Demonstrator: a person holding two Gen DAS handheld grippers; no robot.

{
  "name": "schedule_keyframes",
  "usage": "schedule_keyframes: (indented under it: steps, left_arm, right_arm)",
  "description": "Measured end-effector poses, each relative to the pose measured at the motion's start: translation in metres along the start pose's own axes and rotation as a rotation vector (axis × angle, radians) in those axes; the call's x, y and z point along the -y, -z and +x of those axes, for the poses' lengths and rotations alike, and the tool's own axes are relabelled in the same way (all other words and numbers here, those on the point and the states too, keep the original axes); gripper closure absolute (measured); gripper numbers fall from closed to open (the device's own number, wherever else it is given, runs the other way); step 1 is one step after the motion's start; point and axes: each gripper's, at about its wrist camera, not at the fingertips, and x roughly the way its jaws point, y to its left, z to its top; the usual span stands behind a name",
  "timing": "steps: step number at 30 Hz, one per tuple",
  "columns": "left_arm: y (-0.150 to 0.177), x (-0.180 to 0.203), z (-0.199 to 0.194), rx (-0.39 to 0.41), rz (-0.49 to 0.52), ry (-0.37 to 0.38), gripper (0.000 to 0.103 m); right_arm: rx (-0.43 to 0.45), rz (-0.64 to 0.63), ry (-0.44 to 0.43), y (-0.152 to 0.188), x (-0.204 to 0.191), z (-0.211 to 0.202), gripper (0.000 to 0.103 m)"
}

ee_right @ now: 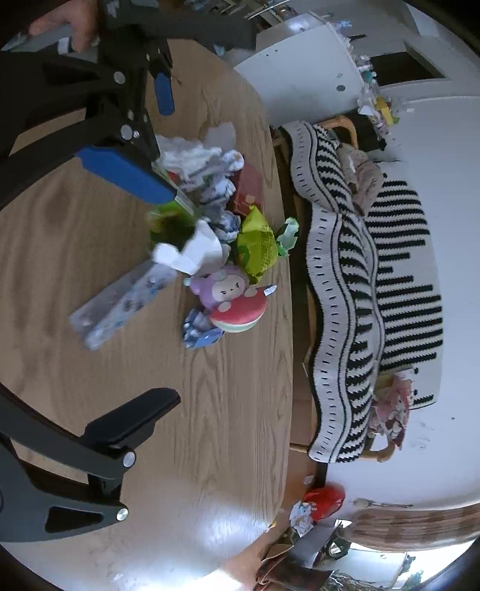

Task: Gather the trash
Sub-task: 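Bring both tools back over the table, then grasp white tissue with left tool while right tool grasps the green box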

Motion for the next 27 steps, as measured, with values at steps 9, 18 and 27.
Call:
schedule_keyframes:
  steps: [9, 18, 27]
  left_arm:
    - [-0.011, -0.026, 0.017, -0.008, -0.034, 0.108, 0.085]
    - [0.001, -0.048, -0.047, 0.109, -0.04, 0.143, 0.089]
    - [0.017, -0.063, -0.095, 0.157, -0.076, 0.11, 0.089]
  right_arm:
    - [-0.077, -0.034, -0.047, -0.001, -0.016, 0.05, 0.089]
    - [0.03, 0.017, -0.129, -0.001, -0.01, 0.002, 0.097]
    - [0.106, 0.059, -0.175, 0.0, -0.009, -0.053, 0.097]
